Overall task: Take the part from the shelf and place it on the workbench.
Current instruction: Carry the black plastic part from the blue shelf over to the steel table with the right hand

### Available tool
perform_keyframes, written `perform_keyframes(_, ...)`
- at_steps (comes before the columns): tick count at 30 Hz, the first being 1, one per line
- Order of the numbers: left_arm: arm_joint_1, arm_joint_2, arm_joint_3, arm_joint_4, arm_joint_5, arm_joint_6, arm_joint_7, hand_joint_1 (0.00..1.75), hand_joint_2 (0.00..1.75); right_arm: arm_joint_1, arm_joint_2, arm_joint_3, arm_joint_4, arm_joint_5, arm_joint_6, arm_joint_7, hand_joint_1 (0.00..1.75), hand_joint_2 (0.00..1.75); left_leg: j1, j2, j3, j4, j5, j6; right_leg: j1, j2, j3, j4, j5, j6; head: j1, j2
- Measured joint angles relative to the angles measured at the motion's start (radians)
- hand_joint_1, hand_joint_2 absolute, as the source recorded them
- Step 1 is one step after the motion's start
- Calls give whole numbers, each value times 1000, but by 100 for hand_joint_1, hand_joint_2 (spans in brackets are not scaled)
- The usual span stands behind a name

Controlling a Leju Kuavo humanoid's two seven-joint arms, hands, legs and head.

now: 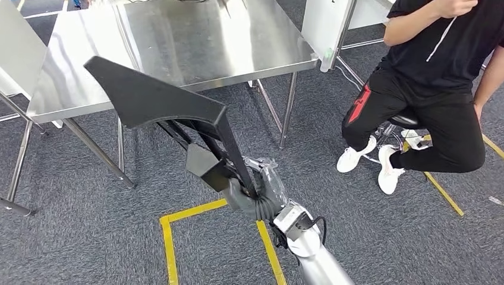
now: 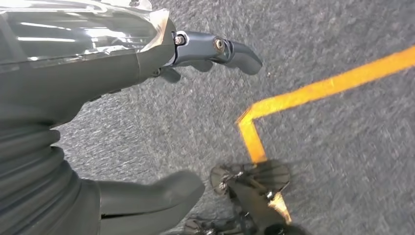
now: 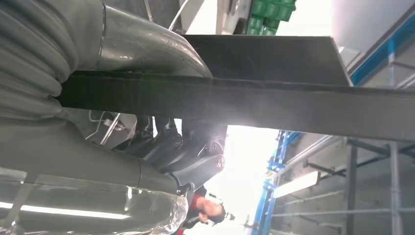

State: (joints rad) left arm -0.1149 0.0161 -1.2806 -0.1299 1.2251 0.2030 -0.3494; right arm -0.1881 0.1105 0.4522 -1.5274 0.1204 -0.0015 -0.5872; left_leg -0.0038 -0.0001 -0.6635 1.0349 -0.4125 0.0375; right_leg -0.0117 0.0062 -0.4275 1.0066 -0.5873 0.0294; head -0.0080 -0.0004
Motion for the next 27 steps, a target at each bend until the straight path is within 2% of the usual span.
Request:
perform_keyframes(1,-2,0,0,0,0,1,0,0,175,-2,0,0,0,0,0,0,175,175,0,-2,17,-11,-3,6,1,-1,3,15,5,8,0,0)
perform_keyframes(2,-4,-1,0,0,0,2,0,0,175,-5,0,0,0,0,0,-1,175,175,1,-4,36,-20,-7,13,1,-2,-15,53,8,13,1,0)
perform_keyframes(4,-6,-1,0,0,0,2,-1,0,175,-9,-1,1,1,0,0,-1,175,175,1,-8,66,-32,-20,23,1,-4,-93,176,-5,9,2,-1)
perform_keyframes(5,-6,-1,0,0,1,2,0,0,175,-10,-2,2,1,0,0,-1,175,175,1,-11,75,-34,-29,27,2,-4,-146,238,-28,2,3,-1)
perform_keyframes(6,-5,-1,0,0,1,2,0,0,175,-9,-4,2,2,0,0,-1,175,175,1,-14,85,-34,-39,28,2,-4,-191,276,-54,-4,4,-1)
perform_keyframes(7,-5,-2,0,0,1,2,0,0,175,-8,-6,2,3,0,0,-1,175,175,0,-17,97,-34,-50,27,2,-4,-225,285,-74,-7,4,-1)
perform_keyframes(8,-4,-3,0,0,1,2,0,0,175,-8,-8,2,4,0,0,-1,175,175,-1,-21,111,-34,-62,27,2,-4,-243,267,-76,-4,4,-1)
perform_keyframes(9,-4,-5,0,0,1,2,0,0,175,-8,-9,2,4,0,0,0,175,175,-1,-24,127,-34,-74,26,2,-4,-248,220,-51,5,5,-1)
perform_keyframes(11,-4,-8,0,0,1,2,0,0,175,-8,-10,2,5,0,0,0,175,175,-4,-28,154,-33,-100,21,3,-5,-239,97,57,26,4,-1)
perform_keyframes(12,-3,-9,0,0,2,2,0,0,175,-9,-10,3,6,0,-1,0,175,175,-6,-29,161,-32,-113,16,4,-6,-229,53,106,26,4,-1)
perform_keyframes(13,-3,-9,0,0,2,2,0,0,175,-9,-10,3,7,1,-2,1,175,175,-8,-30,168,-30,-123,11,4,-7,-223,28,142,20,3,-1)
perform_keyframes(14,-3,-10,0,0,2,3,1,0,175,-11,-10,3,8,2,-4,2,175,175,-9,-31,175,-25,-128,6,4,-7,-217,20,158,8,3,-1)
perform_keyframes(16,-4,-10,0,-1,2,3,1,0,175,-14,-8,3,9,2,-7,2,175,175,-9,-28,172,3,-122,-3,-4,-6,-194,11,167,-12,3,-1)
perform_keyframes(17,-5,-10,0,-1,2,3,0,0,175,-16,-8,3,9,2,-8,1,175,175,-7,-25,155,39,-115,-8,-8,-7,-181,6,163,-20,2,-1)
perform_keyframes(19,-6,-10,0,-2,2,3,-1,0,175,-19,-6,5,9,3,-8,1,175,175,2,-16,87,141,-124,-23,-12,-8,-156,-5,152,-32,0,-1)
perform_keyframes(21,-5,-10,0,-2,2,3,-1,0,175,-19,-5,6,11,3,-8,1,175,175,14,-12,7,223,-178,-40,-14,-6,-139,-9,136,-36,-1,-1)
perform_keyframes(22,-4,-10,0,-2,2,3,-1,0,175,-19,-5,6,12,3,-9,1,175,175,20,-9,-20,233,-202,-47,-16,-5,-129,-9,127,-34,-1,-1)
perform_keyframes(23,-4,-10,0,-2,2,3,-1,0,175,-18,-6,6,13,3,-9,0,175,175,25,-6,-36,220,-208,-53,-19,-4,-118,-9,117,-30,-1,-1)
perform_keyframes(24,-3,-9,0,-2,2,3,-1,0,175,-18,-6,6,14,3,-9,0,175,175,30,-4,-37,179,-184,-58,-21,-3,-104,-9,107,-26,-1,-1)
perform_keyframes(26,-2,-8,0,-2,2,3,-1,0,175,-19,-5,7,16,3,-9,0,175,175,36,3,-14,63,-78,-61,-24,-3,-81,-9,85,-15,-1,-1)
perform_keyframes(27,-2,-8,0,-2,2,3,-1,0,175,-19,-5,7,17,3,-9,0,175,175,36,7,-2,18,-37,-58,-24,-2,-72,-10,75,-7,-2,-1)
